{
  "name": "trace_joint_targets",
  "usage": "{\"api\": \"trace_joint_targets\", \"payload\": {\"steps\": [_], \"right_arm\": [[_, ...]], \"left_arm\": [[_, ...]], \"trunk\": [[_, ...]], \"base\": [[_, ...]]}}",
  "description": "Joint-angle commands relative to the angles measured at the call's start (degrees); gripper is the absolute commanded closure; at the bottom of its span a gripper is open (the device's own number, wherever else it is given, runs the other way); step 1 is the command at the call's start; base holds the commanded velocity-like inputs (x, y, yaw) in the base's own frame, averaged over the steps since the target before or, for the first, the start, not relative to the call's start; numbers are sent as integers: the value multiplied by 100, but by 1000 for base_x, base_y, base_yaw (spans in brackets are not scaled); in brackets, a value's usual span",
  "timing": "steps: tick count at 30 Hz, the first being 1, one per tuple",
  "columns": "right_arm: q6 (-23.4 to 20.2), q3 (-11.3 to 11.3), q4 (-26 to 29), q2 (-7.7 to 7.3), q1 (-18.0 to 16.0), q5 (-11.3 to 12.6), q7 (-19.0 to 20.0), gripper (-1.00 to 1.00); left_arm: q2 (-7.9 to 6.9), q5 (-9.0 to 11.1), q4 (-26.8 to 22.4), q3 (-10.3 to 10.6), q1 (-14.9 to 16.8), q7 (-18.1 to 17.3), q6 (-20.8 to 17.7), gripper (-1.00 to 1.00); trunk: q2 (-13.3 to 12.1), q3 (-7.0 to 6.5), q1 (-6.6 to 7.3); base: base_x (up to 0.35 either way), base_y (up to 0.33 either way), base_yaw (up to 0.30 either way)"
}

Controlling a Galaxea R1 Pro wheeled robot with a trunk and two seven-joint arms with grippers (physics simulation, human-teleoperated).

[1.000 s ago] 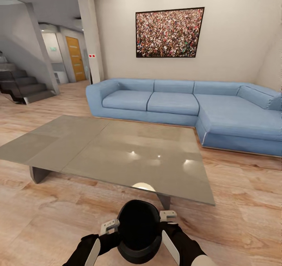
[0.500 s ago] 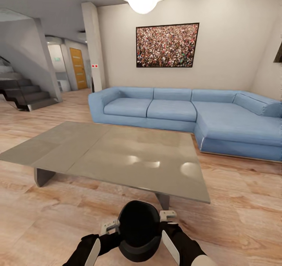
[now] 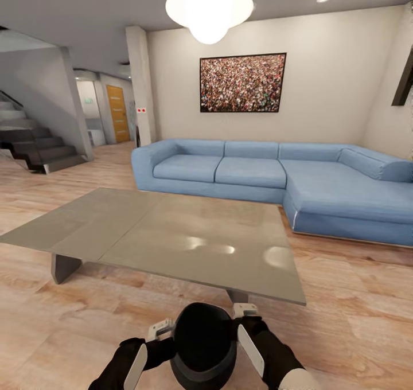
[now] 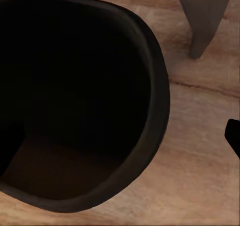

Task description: Place each of the two pumpkins and all three candles from the living room inside a cabinet in the living room (use any cabinet), then make sure every cabinet is closed, and position the cauldron so it is next to a table in the living room.

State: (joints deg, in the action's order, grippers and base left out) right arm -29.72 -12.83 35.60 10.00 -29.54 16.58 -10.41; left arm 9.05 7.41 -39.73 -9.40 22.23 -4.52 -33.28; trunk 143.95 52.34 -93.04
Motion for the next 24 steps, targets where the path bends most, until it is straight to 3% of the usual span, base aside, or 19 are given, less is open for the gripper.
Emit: {"api": "trace_joint_targets", "payload": {"steps": [1,8,24], "right_arm": [[-21,26,6,0,10,60,-5,-100],[-286,84,17,0,95,176,-13,-100],[-296,79,14,0,104,191,-5,-100]], "left_arm": [[0,-1,0,0,0,1,-4,-100],[-24,-2,0,0,7,4,-79,-100],[-56,-1,0,0,9,5,-115,-100]], "trunk": [[-2,-23,2],[-11,-178,20],[-33,-532,62]], "base": [[0,0,0],[-129,20,0],[-73,2,0]]}}
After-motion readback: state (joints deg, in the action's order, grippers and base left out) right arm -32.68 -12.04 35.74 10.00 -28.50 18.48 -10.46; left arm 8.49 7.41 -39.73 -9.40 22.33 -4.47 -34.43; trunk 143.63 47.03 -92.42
